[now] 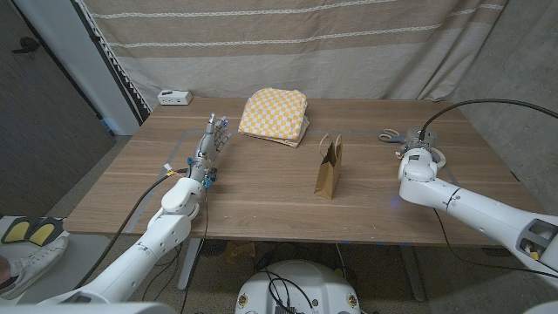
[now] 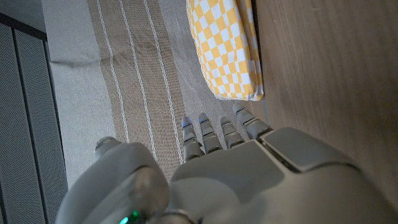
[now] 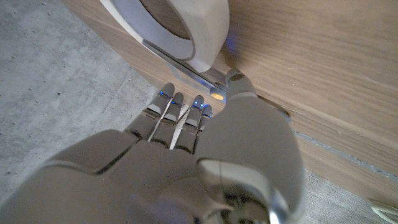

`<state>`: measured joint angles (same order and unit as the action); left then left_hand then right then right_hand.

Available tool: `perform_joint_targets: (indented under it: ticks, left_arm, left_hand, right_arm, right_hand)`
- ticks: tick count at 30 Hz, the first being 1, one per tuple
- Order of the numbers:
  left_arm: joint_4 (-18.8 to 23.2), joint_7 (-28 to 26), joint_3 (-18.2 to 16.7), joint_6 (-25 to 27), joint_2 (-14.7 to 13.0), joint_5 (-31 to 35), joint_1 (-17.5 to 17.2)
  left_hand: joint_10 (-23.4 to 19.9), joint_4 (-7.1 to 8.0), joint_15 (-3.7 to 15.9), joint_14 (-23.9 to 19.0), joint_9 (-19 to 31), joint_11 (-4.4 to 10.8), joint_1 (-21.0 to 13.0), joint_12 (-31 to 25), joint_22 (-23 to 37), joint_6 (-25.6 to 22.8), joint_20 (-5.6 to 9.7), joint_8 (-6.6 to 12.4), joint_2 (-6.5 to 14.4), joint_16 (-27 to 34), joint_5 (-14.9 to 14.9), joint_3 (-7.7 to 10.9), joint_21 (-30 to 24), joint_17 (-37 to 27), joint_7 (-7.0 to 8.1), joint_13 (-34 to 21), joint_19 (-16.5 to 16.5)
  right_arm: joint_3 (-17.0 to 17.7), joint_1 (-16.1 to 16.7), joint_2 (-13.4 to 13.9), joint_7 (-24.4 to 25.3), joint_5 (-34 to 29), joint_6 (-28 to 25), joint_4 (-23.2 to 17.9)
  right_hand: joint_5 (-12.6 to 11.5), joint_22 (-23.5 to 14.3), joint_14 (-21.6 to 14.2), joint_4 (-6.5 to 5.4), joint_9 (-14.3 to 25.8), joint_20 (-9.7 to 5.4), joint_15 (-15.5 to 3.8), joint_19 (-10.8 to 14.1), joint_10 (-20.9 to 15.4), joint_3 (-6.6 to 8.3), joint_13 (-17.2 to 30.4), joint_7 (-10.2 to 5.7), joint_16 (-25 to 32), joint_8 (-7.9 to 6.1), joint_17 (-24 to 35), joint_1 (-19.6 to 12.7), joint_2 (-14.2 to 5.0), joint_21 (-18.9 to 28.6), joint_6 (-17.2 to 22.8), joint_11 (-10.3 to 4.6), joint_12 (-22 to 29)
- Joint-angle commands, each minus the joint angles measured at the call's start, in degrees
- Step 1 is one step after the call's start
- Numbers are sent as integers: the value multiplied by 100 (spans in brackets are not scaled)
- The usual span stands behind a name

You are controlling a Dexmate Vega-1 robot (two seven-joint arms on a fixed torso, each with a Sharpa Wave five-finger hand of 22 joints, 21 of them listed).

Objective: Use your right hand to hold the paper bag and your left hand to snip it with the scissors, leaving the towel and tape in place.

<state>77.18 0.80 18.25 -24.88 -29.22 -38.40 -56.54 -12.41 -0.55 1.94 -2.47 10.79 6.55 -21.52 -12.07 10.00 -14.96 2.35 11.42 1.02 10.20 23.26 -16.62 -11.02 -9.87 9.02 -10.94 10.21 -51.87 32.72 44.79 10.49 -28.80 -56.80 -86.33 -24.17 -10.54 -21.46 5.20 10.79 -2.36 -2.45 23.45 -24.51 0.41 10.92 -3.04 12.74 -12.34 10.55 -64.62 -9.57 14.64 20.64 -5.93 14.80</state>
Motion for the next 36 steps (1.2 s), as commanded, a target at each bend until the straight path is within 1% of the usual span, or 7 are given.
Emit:
perform_joint_targets:
  ticks: [1,8,10,13,27,33,36]
  left_arm:
    - [50,-49,0,24,-3,17,-24]
    - [20,-46,13,8,20,27,-5]
    - [23,-47,13,13,22,23,-5]
    - [25,-38,19,15,26,19,-5]
    - [134,-118,11,25,-5,50,-102]
    - [189,-152,3,46,-20,52,-132]
    - [210,-158,6,57,-27,59,-140]
  left_hand:
    - [-49,16,770,-36,24,-6,-17,-16,17,-57,677,34,28,25,-15,-17,-12,-18,-20,-4,-20]
    - [-51,17,771,-37,24,-1,-17,-17,17,-70,678,37,30,25,-19,-17,-12,-18,-23,-4,-19]
    - [-51,17,770,-39,24,-2,-17,-16,17,-72,680,37,30,25,-19,-17,-13,-18,-26,-4,-17]
    - [-55,17,770,-39,24,-2,-17,-18,17,-72,681,36,31,25,-20,-17,-14,-18,-23,-4,-17]
    - [-59,20,772,-57,24,0,-14,-19,17,-107,677,45,34,30,-27,-19,-16,-19,-22,-4,-11]
    - [-71,22,769,-58,24,-10,-12,-24,17,-107,675,43,36,29,-30,-19,-17,-19,-32,-4,-11]
    - [-75,22,771,-64,24,-18,-12,-25,17,-105,679,41,36,31,-31,-20,-17,-19,-35,-4,-10]
  right_arm:
    - [-13,-54,-138,128,99,120,287]
    - [-55,-90,-175,145,112,112,382]
    - [-56,-88,-162,149,123,136,378]
    - [-67,-98,-178,182,114,115,419]
    - [-116,-120,-260,319,141,199,670]
    - [-162,-134,-366,446,126,310,870]
    - [-48,-73,-413,596,230,430,926]
  right_hand:
    - [23,-27,-115,-4,24,-428,-812,126,-61,-17,13,18,56,-20,24,26,20,47,82,51,-6]
    - [45,-32,-152,-13,24,-454,-852,147,-106,-27,12,-4,52,-24,27,38,17,51,132,81,0]
    - [58,-35,-158,-21,24,-431,-789,138,-117,-32,11,56,45,-13,32,47,9,45,129,199,-4]
    - [67,-38,-169,-27,25,-412,-767,121,-141,-34,10,117,44,1,35,53,2,36,111,239,-2]
    - [100,-44,-307,-33,29,-345,-689,113,-517,-40,10,228,66,-5,48,59,3,22,194,301,106]
    - [121,-52,-547,-21,31,-387,-788,171,-820,-45,9,140,136,-109,71,38,4,37,573,248,181]
    - [139,-59,-687,-18,31,-425,-871,244,-1005,-50,8,111,183,-160,87,31,5,65,789,160,228]
